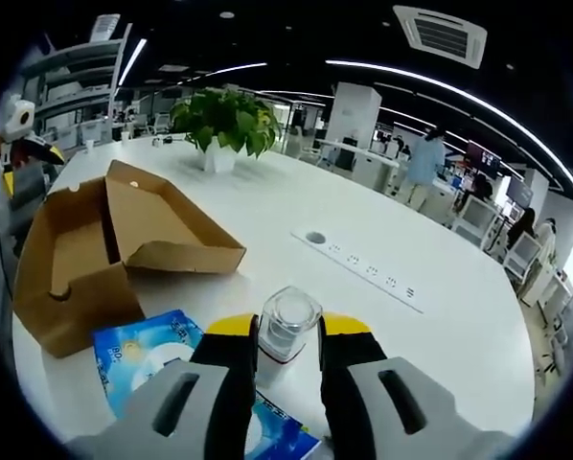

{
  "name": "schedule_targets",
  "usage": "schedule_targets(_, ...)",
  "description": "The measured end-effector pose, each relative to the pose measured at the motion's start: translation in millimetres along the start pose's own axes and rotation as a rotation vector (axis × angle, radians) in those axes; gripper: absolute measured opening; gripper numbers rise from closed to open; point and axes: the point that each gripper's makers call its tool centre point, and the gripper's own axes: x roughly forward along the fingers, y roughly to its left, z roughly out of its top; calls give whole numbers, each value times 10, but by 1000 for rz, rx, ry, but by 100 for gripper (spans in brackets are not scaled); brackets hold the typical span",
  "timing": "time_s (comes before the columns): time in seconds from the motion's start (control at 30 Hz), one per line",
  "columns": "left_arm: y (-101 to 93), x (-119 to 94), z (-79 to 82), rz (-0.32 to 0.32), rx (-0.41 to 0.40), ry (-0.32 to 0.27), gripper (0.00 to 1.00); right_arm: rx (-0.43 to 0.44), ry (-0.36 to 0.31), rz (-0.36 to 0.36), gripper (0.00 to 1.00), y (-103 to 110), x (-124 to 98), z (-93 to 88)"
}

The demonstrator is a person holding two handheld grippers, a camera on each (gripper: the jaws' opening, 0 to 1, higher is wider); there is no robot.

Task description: Operate the shoe box by opening the lid, removing the specified soft item, and placing it in the target area until the item is outside and the box remains undamaged.

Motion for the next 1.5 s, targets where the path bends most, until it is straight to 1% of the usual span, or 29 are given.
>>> schedule_targets(0.23,39,8,-37,17,-5,15,90,-6,9,3,25,18,-4,-14)
schedule_targets(0.33,60,5,-52,26,-15,22,87,0,14,2,26,18,-19,-16)
schedule_targets(0.5,112,2,-67,51,-20,28,81,6,6,-5,29,17,-72,46)
schedule_targets(0.6,147,-5,-90,70,-22,39,75,32,6,-5,31,40,-116,92)
schedule_targets(0.7,178,-11,-101,88,-25,40,72,43,13,-10,36,57,-164,137)
schedule_targets(0.77,210,-18,-127,105,-38,55,65,73,19,-16,38,54,-194,158)
schedule_targets(0.83,258,-28,-144,132,-29,65,59,85,23,-18,40,69,-229,200)
schedule_targets(0.93,294,-30,-176,155,-49,79,53,60,24,-13,41,121,-283,274)
schedule_targets(1.0,319,-36,-205,174,-57,94,46,61,25,-7,41,166,-318,340)
schedule_targets(1.07,352,-45,-238,197,-72,109,38,48,38,2,41,203,-330,383)
schedule_targets(1.1,362,-46,-246,203,-80,111,36,45,49,13,41,234,-332,393)
schedule_targets(1.13,367,-45,-252,205,-91,111,34,49,81,42,41,299,-337,381)
schedule_targets(1.17,386,-47,-273,216,-114,118,33,49,111,49,42,323,-341,363)
schedule_targets(1.2,395,-47,-283,219,-118,123,32,30,133,55,42,345,-340,364)
schedule_targets(1.23,407,-48,-296,226,-120,129,31,25,138,59,42,361,-331,380)
schedule_targets(1.3,427,-50,-326,239,-132,142,29,43,144,82,42,416,-328,428)
schedule_targets(1.47,462,-48,-375,258,-188,157,24,49,204,124,41,507,-281,503)
schedule_targets(1.5,469,-48,-383,262,-197,159,23,50,207,129,41,513,-265,518)
